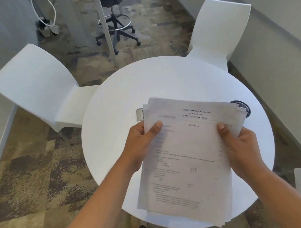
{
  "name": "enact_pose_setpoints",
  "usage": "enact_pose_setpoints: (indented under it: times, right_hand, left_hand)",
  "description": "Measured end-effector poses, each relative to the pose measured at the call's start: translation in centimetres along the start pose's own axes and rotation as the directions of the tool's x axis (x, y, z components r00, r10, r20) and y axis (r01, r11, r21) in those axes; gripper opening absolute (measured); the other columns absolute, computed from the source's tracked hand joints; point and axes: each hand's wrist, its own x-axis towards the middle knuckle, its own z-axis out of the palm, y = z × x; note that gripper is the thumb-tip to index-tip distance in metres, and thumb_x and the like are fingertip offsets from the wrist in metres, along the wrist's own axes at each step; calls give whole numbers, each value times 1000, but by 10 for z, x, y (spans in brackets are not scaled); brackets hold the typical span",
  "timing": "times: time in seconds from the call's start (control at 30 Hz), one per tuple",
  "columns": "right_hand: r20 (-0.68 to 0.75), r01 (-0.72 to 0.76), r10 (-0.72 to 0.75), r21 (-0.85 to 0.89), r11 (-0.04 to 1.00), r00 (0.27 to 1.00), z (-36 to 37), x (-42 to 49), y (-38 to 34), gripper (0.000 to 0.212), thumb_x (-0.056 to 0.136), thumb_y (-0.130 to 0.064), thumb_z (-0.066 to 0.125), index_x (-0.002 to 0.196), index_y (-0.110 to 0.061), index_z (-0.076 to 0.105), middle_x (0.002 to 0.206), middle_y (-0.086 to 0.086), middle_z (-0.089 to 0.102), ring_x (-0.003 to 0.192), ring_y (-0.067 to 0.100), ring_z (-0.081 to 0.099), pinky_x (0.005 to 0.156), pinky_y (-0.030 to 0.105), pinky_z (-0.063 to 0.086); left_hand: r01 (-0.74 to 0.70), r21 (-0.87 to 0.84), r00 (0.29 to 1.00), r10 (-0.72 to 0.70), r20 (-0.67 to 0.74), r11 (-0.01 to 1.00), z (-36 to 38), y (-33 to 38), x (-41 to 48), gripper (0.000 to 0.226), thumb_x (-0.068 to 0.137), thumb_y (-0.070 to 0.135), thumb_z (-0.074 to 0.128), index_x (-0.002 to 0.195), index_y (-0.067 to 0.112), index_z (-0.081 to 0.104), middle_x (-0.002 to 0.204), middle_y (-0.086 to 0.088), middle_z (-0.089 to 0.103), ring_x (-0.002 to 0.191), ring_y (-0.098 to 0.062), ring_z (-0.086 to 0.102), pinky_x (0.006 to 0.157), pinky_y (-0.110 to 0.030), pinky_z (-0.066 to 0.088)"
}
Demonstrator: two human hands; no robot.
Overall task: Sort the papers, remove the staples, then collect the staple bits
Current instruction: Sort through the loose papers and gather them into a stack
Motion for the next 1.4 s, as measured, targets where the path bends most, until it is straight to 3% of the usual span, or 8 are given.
enact_pose_setpoints:
  times: [0.23,0.43,0.57,0.7,0.93,1.07,1.2,1.4]
  right_hand:
    - [95,-35,21,141,989,995,1,1,3,30,76,-20,70,104,-8,73,105,10,76,101,29,71,79,37,59]
    - [135,99,-96,-18,995,986,7,-1,12,23,76,-16,72,99,-20,73,98,-2,78,94,18,73,75,26,58]
    - [120,74,-63,-91,993,991,5,1,29,23,81,-5,73,98,-21,72,93,-6,78,90,15,73,71,22,56]
    - [113,63,-47,-139,988,993,2,3,36,26,82,-4,73,99,-23,71,94,-11,78,90,9,73,72,20,56]
    - [152,6,25,-201,980,988,-3,-2,46,19,85,-1,69,91,-19,73,87,-15,78,84,5,73,66,14,54]
    - [119,7,19,-216,976,993,-3,-4,48,18,87,-4,68,85,-22,73,81,-18,77,78,0,72,64,12,53]
    - [84,84,-68,-196,977,994,-2,-4,38,26,85,-2,70,78,-27,74,76,-22,75,74,-5,69,65,11,53]
    - [163,210,-174,-238,948,971,3,-2,28,39,77,-4,78,83,-43,76,86,-18,76,80,3,69,69,18,52]
  left_hand:
    - [-5,-44,999,3,-46,999,5,-20,-6,26,84,27,70,103,10,76,102,-11,79,95,-29,76,80,-43,62]
    - [-152,156,977,172,-125,976,3,-32,-3,13,84,22,79,95,29,78,99,-1,79,96,-25,75,87,-50,60]
    - [-165,185,973,191,-132,969,0,-39,-3,18,76,40,80,93,36,78,99,4,79,98,-22,74,90,-47,58]
    - [-156,146,976,175,-129,977,0,-40,-2,65,79,71,62,86,7,73,84,-2,69,81,-20,64,76,-36,51]
    - [-74,-79,988,62,-143,994,2,-39,-3,54,90,56,32,81,31,79,85,5,74,84,-12,68,76,-29,51]
    - [-146,22,984,147,-98,989,3,-39,-3,74,70,91,50,85,23,76,89,-8,66,86,-22,61,78,-38,49]
    - [-288,132,942,305,-138,949,7,-32,-2,29,77,53,77,85,25,80,81,7,74,79,-14,67,74,-30,52]
    - [-273,99,948,285,-144,957,16,-17,-1,49,88,65,53,86,26,81,92,5,80,93,-12,73,82,-28,54]
